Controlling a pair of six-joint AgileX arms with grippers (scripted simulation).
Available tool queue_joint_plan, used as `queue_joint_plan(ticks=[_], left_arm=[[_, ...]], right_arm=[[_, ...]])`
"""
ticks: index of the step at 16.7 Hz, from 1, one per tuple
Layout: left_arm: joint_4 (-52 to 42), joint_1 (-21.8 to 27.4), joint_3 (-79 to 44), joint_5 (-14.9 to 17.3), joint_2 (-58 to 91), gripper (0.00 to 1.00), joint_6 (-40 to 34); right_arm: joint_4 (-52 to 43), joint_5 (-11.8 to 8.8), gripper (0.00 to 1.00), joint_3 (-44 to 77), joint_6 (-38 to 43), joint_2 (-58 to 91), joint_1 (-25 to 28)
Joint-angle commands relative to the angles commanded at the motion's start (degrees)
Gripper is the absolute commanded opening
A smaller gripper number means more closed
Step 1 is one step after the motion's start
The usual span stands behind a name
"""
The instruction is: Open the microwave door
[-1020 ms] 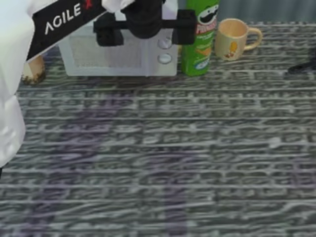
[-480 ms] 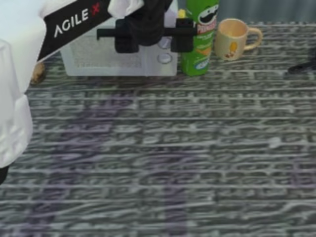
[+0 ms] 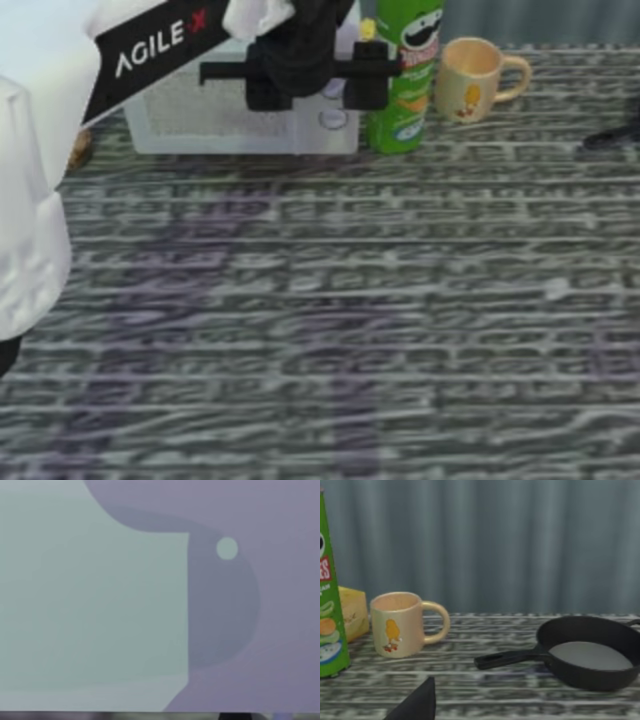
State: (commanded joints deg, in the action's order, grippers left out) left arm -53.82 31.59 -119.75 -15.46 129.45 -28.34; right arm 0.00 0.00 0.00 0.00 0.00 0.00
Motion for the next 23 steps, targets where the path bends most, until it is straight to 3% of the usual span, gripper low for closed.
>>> queue_joint_plan(ticks=[3,4,12,23], left_arm=[[0.00,0.00,0.00,0.00,0.00,0.00,0.00],[0.15,1.89,1.59,1.30,0.00,0.00,-0.51],[2.98,1.76,9.71,-0.65,-5.66,0.00,-1.51],[3.40,1.75,10.22,-0.86,-6.36,0.00,-1.69]], right_arm=[[0.00,0.00,1.00,0.00,0.00,0.00,0.00],[0.00,0.00,1.00,0.00,0.00,0.00,0.00],[0.00,0.00,1.00,0.00,0.00,0.00,0.00],[0.00,0.00,1.00,0.00,0.00,0.00,0.00]])
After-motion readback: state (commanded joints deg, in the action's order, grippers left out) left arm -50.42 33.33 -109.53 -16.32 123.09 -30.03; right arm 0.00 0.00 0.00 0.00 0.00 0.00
